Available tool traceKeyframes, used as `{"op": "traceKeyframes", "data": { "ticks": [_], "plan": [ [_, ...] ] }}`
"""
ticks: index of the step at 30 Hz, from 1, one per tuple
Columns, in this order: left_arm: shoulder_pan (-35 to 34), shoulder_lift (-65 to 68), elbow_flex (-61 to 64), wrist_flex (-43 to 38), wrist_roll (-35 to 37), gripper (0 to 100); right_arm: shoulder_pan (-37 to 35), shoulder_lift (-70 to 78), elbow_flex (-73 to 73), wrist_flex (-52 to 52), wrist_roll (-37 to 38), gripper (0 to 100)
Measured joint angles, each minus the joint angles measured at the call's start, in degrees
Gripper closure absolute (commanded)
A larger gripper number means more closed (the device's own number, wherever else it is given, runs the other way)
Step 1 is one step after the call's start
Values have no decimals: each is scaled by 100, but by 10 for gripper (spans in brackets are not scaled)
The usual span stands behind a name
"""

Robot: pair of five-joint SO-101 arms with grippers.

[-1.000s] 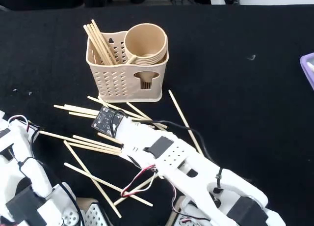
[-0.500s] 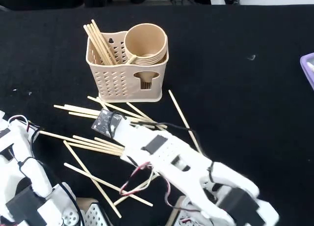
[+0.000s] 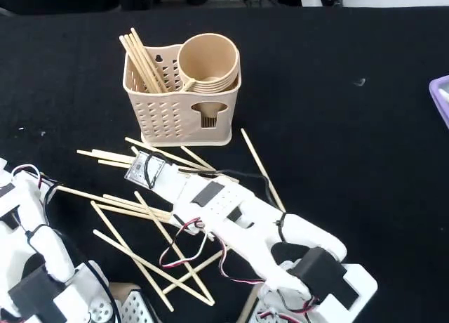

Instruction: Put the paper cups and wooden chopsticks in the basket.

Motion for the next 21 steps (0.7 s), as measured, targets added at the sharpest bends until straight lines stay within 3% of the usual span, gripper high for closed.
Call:
{"op": "traceKeyframes", "data": {
  "ticks": [13, 21],
  "plan": [
    [0, 0, 0, 0, 0, 809, -44, -2022, 958, 9, 0, 988],
    [0, 0, 0, 0, 0, 809, -1046, -1591, 1037, 9, 0, 987]
  ]
}}
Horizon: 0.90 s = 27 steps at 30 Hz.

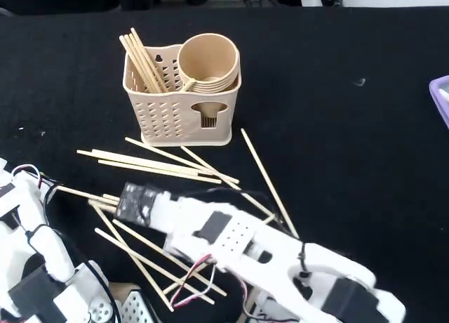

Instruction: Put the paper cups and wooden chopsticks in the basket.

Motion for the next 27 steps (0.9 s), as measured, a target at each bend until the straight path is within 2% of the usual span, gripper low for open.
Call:
{"op": "traceKeyframes", "data": {
  "ticks": [6, 12, 18, 27],
  "plan": [
    [0, 0, 0, 0, 0, 809, -211, 308, -141, 413, -185, 982],
    [0, 0, 0, 0, 0, 809, -255, 308, -378, 809, -492, 859],
    [0, 0, 0, 0, 0, 809, -738, 308, -378, 853, -527, 857],
    [0, 0, 0, -132, 0, 809, -1020, 308, -378, 844, -721, 854]
  ]
}}
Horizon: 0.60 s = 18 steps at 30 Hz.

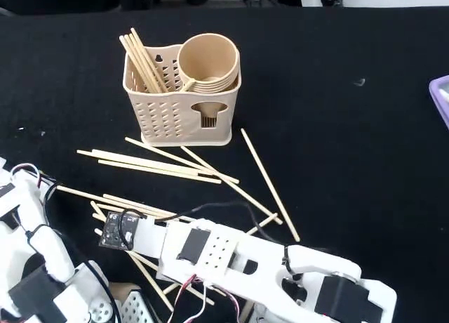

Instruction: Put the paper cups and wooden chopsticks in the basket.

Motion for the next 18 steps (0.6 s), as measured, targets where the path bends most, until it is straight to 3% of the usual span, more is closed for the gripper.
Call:
{"op": "traceKeyframes", "data": {
  "ticks": [18],
  "plan": [
    [0, 0, 0, -26, 0, 809, 0, 0, 0, -264, 0, 854]
  ]
}}
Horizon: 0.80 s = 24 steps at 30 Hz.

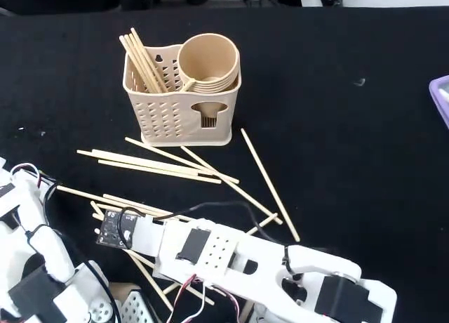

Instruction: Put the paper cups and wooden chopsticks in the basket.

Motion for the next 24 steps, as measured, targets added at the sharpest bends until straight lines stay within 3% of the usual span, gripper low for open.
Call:
{"op": "traceKeyframes", "data": {
  "ticks": [24],
  "plan": [
    [-158, 0, 0, 0, 0, 809, 132, 0, 0, 0, -9, 855]
  ]
}}
